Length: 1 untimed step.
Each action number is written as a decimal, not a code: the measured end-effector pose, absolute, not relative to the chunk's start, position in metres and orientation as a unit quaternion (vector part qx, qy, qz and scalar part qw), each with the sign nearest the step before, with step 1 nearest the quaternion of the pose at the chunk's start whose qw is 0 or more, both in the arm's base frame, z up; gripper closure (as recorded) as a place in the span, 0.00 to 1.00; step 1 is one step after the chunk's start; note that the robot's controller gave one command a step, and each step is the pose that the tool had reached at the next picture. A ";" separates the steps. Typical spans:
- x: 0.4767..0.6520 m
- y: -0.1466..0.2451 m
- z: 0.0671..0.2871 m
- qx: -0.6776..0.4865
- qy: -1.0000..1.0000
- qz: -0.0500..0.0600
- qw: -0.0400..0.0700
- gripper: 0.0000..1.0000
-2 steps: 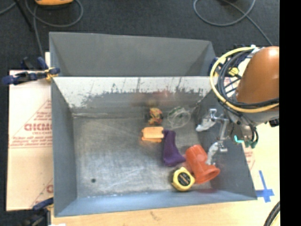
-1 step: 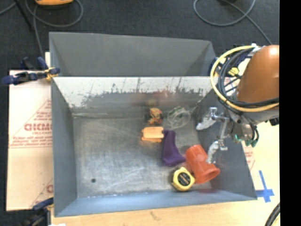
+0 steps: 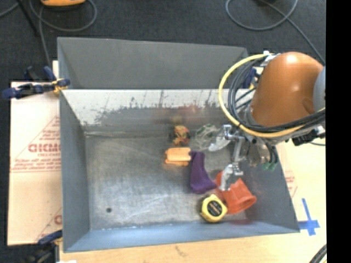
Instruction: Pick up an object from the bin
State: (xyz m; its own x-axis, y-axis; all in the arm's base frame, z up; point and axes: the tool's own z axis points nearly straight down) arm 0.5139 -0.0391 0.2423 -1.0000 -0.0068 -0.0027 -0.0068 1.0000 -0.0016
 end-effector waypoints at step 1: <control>0.517 -0.024 0.239 -0.011 1.000 0.000 0.004 0.00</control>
Offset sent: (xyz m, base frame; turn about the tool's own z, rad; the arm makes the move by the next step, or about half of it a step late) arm -0.0035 0.0045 -0.0103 -0.3105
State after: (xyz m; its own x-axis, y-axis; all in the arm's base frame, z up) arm 0.5167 -0.0245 0.2387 -0.9997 -0.0224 -0.0076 -0.0224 0.9997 -0.0003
